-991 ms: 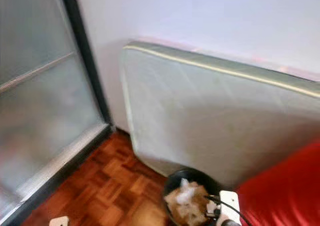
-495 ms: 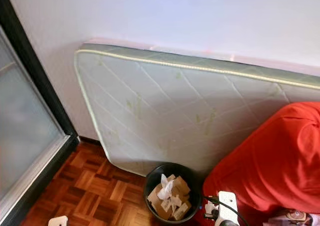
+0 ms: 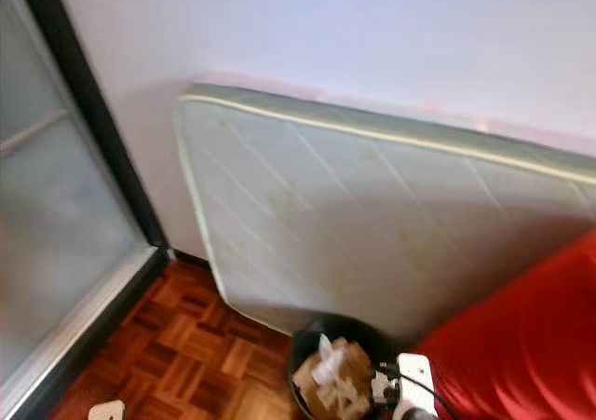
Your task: Clean up the room
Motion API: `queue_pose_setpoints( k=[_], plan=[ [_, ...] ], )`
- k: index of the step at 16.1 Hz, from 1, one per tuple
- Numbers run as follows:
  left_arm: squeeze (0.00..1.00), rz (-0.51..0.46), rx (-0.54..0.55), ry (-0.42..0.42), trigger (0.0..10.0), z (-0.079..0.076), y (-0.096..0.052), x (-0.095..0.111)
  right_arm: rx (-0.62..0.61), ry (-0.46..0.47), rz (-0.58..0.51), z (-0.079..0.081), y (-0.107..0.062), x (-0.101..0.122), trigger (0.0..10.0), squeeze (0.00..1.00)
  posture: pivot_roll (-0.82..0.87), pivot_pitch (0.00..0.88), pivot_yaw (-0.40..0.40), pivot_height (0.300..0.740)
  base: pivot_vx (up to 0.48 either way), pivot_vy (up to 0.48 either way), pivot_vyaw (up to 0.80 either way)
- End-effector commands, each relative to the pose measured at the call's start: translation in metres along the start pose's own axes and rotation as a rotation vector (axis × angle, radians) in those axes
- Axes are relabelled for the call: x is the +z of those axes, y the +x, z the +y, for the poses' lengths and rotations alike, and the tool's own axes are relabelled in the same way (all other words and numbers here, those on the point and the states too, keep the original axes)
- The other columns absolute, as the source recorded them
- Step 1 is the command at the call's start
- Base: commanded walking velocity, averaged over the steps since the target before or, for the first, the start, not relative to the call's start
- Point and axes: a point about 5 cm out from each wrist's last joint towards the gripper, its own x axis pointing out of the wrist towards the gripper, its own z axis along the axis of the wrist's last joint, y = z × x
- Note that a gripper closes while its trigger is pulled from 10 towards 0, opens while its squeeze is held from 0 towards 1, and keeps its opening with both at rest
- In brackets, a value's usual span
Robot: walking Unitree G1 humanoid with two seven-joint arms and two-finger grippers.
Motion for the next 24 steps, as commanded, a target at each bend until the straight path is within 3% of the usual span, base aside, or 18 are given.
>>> queue_pose_setpoints(
  k=[1, 13, 21, 24],
  plan=[
    [0.0, 0.014, 0.002, -0.008, 10.0, 0.002, -0.001, -0.004, -0.011, 0.007, 0.003, -0.002, 0.0, 0.001, 10.0, 0.0, 0.14, 0.0, -0.004, 0.74, 0.0, 0.0, 0.0],
    [0.0, 0.011, 0.01, 0.026, 10.0, 0.009, -0.001, -0.002, -0.007, 0.012, 0.01, 0.0, 0.0, -0.002, 10.0, 0.0, 0.14, 0.0, 0.008, 0.74, 0.08, 0.0, -0.72],
    [0.0, -0.067, 0.014, -0.026, 10.0, 0.0, 0.007, 0.03, 0.08, -0.06, -0.033, 0.007, 0.001, 0.005, 10.0, 0.0, 0.13, 0.0, 0.021, 0.74, 0.0, 0.0, -0.09],
    [0.0, -0.108, 0.013, -0.048, 10.0, -0.007, 0.011, 0.051, 0.16, -0.167, -0.086, 0.015, 0.002, 0.018, 10.0, 0.0, 0.11, 0.0, 0.033, 0.74, 0.0, 0.0, 0.0]
  ],
)
